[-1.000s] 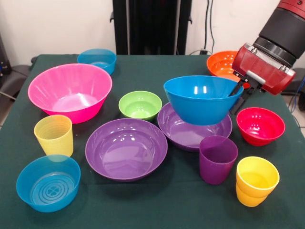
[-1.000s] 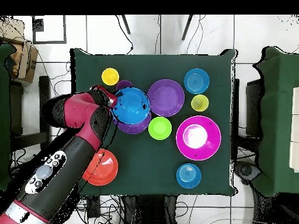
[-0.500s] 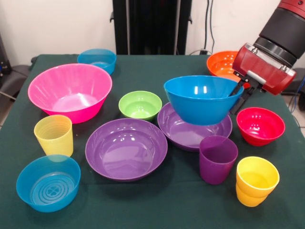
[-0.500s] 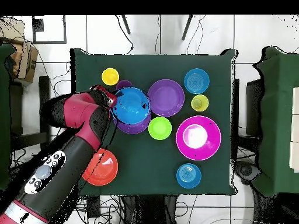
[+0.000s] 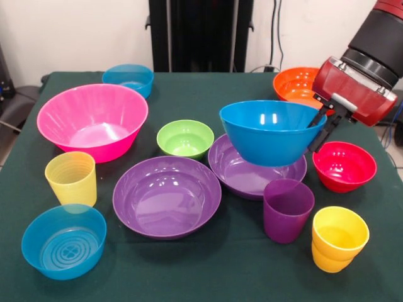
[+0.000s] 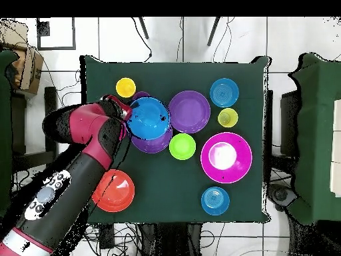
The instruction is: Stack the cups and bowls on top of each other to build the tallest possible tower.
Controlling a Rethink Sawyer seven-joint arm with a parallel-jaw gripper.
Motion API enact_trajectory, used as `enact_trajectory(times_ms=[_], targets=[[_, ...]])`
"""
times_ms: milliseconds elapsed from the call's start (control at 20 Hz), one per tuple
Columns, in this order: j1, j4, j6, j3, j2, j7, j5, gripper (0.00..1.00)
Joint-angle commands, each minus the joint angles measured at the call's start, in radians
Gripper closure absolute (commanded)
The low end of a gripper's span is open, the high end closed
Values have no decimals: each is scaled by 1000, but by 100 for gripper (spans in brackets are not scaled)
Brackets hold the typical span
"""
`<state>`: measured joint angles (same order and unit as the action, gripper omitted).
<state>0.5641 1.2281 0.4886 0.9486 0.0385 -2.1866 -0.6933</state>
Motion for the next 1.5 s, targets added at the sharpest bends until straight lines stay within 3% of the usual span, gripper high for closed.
enact_trajectory(times_ms=[50, 1050, 1500], targets=[[-1, -92, 125, -62, -25, -245, 4, 100], [-8, -101, 60, -81, -39, -281, 16, 100], [-14, -170, 12, -71, -115, -381, -47, 100]])
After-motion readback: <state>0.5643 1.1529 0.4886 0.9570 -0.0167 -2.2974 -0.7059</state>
